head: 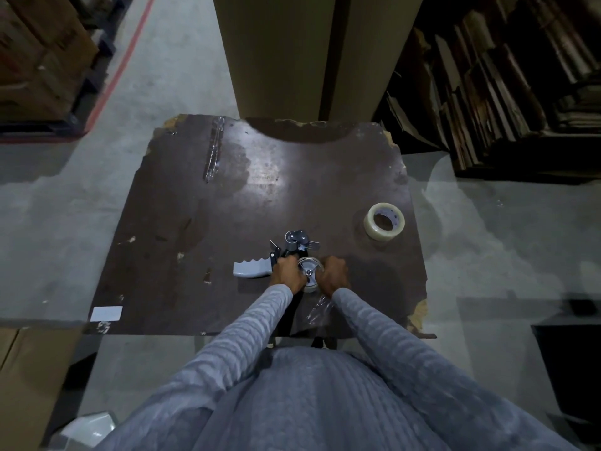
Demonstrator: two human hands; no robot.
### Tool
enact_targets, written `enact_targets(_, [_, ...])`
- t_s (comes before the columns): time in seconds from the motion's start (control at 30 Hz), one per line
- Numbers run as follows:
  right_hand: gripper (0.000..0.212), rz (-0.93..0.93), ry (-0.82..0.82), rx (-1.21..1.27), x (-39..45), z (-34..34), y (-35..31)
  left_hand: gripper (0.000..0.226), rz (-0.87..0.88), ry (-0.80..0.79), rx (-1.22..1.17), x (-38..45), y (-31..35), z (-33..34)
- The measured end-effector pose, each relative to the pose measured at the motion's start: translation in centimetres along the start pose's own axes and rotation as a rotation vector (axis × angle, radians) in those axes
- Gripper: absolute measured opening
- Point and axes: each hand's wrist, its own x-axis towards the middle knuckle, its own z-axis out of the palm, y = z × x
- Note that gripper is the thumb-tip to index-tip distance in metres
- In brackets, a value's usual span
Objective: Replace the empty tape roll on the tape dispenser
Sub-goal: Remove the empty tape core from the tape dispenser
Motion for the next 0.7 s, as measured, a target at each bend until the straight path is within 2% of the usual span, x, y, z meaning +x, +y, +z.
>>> enact_targets(0.23, [0.029, 0.018, -0.041, 0.02, 0.3, -0.1, 0.8, 0.044, 0.002, -0.079, 0.077, 0.2, -0.2, 0.0])
enact_targets(0.43, [0.03, 0.018, -0.068, -0.016, 0.9, 0.4, 0.3, 0.039, 0.034, -0.081, 0.162, 0.4, -0.6, 0.1])
enact_targets(0.7, [0.028, -0.025, -0.077, -0.07, 1.6, 0.1, -0.3, 0.039, -0.007, -0.121, 0.066, 1.3, 0.0, 0.2])
